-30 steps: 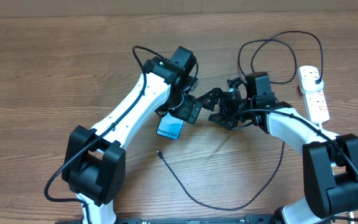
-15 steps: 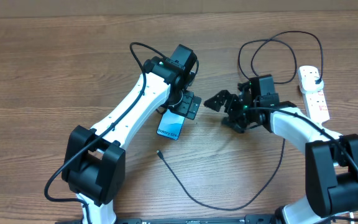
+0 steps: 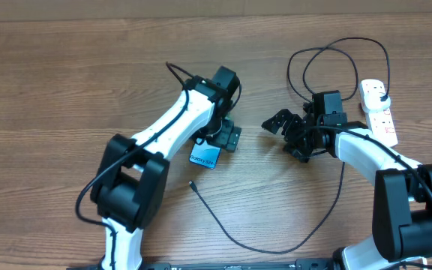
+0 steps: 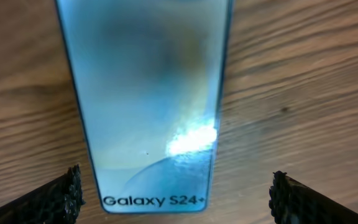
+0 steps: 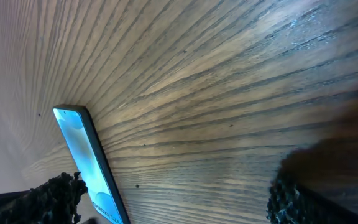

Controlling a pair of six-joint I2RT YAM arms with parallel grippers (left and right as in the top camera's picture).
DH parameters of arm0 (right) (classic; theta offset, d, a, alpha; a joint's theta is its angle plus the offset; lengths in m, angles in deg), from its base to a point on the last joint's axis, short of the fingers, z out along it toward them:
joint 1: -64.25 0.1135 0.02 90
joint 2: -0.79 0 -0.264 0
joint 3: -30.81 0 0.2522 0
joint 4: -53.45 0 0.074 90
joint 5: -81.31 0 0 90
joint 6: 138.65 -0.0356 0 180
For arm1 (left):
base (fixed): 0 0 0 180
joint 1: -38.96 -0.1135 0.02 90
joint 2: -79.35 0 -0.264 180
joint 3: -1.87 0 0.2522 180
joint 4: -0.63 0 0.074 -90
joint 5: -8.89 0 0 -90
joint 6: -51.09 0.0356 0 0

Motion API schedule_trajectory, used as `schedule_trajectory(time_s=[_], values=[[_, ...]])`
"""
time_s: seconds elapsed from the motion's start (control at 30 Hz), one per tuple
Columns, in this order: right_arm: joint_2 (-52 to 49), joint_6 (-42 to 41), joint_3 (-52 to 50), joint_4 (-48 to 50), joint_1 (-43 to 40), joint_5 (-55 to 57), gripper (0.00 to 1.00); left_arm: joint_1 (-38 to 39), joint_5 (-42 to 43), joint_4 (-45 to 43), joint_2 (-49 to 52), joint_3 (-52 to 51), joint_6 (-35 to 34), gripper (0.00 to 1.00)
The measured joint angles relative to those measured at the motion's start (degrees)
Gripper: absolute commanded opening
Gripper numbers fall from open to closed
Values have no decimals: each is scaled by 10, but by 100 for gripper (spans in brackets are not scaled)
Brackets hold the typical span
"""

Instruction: Plug charger to phone and switch on socket

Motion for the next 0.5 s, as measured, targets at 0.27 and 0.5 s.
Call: schedule_trajectory(time_s=[0.27,0.5], values=[[0,0,0,0,0,1,100,3,-25,-27,35,-7,-13,100],[0,0,1,-1,0,5,100,3,-31,-38,44,-6,-33,100]])
